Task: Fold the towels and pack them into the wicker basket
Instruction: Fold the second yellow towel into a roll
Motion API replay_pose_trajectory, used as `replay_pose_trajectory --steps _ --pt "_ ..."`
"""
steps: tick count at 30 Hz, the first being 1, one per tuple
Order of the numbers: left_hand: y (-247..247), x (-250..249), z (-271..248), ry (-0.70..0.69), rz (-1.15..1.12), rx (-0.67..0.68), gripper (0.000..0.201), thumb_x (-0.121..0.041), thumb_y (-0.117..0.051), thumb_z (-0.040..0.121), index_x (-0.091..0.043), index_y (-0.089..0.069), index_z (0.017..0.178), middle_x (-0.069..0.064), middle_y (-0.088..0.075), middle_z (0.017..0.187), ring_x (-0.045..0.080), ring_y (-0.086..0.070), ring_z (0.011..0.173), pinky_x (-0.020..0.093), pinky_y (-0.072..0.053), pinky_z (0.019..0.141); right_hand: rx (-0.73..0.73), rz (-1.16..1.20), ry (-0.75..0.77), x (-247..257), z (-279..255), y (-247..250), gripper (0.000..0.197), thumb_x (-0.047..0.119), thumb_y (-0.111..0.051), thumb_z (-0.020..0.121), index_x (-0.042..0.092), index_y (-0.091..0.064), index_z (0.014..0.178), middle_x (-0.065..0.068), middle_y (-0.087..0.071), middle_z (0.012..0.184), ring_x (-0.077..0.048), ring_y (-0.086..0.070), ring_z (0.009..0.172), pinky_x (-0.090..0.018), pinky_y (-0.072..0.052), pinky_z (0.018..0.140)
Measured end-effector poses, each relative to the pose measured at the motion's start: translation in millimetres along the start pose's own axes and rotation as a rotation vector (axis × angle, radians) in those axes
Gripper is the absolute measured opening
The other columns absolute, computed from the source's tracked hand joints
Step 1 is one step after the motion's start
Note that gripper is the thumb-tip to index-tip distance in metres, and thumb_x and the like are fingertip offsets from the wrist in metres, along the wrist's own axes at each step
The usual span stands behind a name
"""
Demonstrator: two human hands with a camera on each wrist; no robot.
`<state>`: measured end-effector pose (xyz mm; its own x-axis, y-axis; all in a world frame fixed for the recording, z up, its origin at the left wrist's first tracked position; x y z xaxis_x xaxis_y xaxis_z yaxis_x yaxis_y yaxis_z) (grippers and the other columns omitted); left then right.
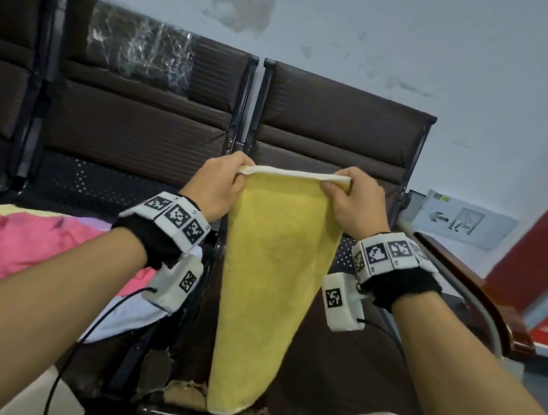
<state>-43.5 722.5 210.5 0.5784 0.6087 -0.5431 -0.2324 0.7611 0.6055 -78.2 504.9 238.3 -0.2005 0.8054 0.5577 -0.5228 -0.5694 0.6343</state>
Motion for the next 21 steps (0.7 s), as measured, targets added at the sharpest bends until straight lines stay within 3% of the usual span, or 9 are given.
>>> replay_pose_trajectory --steps 2,4,6,9,12,16,19,21 --pt "-2 -4 13 0.017 -0.009 -0.021 0.022 -0.008 -0.044 0.095 -0.008 -0.058 0.11 0.012 -0.065 0.106 0.027 -0.058 0.098 0.028 -0.038 0.073 -0.002 -0.003 -0.015 -3 8 -1 0.013 0.027 -0.06 0.092 0.017 -0.059 0.101 0.001 -0.059 0.097 -0.014 -0.05 0.093 -0.021 -0.033 0.074" --pt "4 -15 26 -0.005 -0.032 -0.095 0.021 -0.007 -0.043 0.094 -0.008 -0.058 0.109 0.012 -0.066 0.105 0.028 -0.059 0.099 0.027 -0.036 0.073 -0.078 0.042 0.039 2 14 7 0.013 0.026 -0.058 0.093 0.015 -0.057 0.1 0.004 -0.058 0.091 -0.012 -0.052 0.087 -0.017 -0.033 0.068" --pt "13 -27 30 -0.029 -0.096 -0.168 0.021 -0.005 -0.042 0.093 -0.009 -0.058 0.107 0.007 -0.065 0.098 0.023 -0.058 0.092 0.02 -0.031 0.067 -0.152 0.126 0.094 8 11 18 0.01 0.026 -0.058 0.093 0.017 -0.053 0.095 0.013 -0.055 0.08 0.0 -0.051 0.073 -0.011 -0.035 0.059" --pt "17 -36 10 -0.039 -0.2 -0.181 0.024 -0.003 -0.042 0.092 -0.015 -0.058 0.105 -0.005 -0.06 0.092 0.011 -0.054 0.083 0.016 -0.032 0.065 -0.169 0.229 0.128 4 -18 21 0.011 0.024 -0.058 0.093 0.021 -0.046 0.092 0.018 -0.051 0.079 0.015 -0.049 0.07 -0.003 -0.034 0.059" --pt "4 -29 -37 0.016 -0.278 -0.134 0.024 -0.006 -0.046 0.092 -0.019 -0.058 0.108 -0.006 -0.062 0.097 0.008 -0.056 0.089 0.019 -0.038 0.072 -0.1 0.284 0.092 -17 -68 8 0.011 0.02 -0.058 0.093 0.022 -0.047 0.092 0.017 -0.052 0.081 0.018 -0.049 0.073 -0.003 -0.035 0.062" --pt "-32 -2 -121 0.179 -0.33 -0.003 0.025 -0.005 -0.049 0.092 -0.015 -0.06 0.111 0.0 -0.066 0.107 0.016 -0.059 0.102 0.028 -0.045 0.089 0.107 0.258 0.004 -47 -144 -19 0.011 0.017 -0.06 0.091 0.02 -0.049 0.09 0.015 -0.054 0.077 0.011 -0.051 0.071 -0.008 -0.037 0.064" --pt "-59 12 -182 0.28 -0.373 0.126 0.016 -0.008 -0.047 0.094 -0.019 -0.056 0.102 -0.002 -0.064 0.099 0.017 -0.058 0.098 0.019 -0.042 0.079 0.277 0.238 -0.05 -62 -195 -33 0.013 0.018 -0.062 0.09 0.024 -0.051 0.088 0.015 -0.056 0.077 0.007 -0.052 0.072 -0.01 -0.037 0.065" --pt "-70 16 -212 0.306 -0.398 0.176 0.01 -0.017 -0.047 0.095 -0.024 -0.052 0.099 -0.005 -0.061 0.094 0.018 -0.057 0.096 0.023 -0.042 0.082 0.276 0.253 -0.08 -72 -217 -33 0.015 0.022 -0.064 0.088 0.03 -0.052 0.085 0.016 -0.058 0.08 0.01 -0.053 0.075 -0.009 -0.037 0.066"
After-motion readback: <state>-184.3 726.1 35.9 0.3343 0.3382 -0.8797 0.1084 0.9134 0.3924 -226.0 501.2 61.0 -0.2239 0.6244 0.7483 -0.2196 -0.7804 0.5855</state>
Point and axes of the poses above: each hand's wrist, its own z-axis towards the middle knuckle, its own y-axis out of the back of the hand, x = y × z, the point moved 6 cm from there along z, towards the middle knuckle
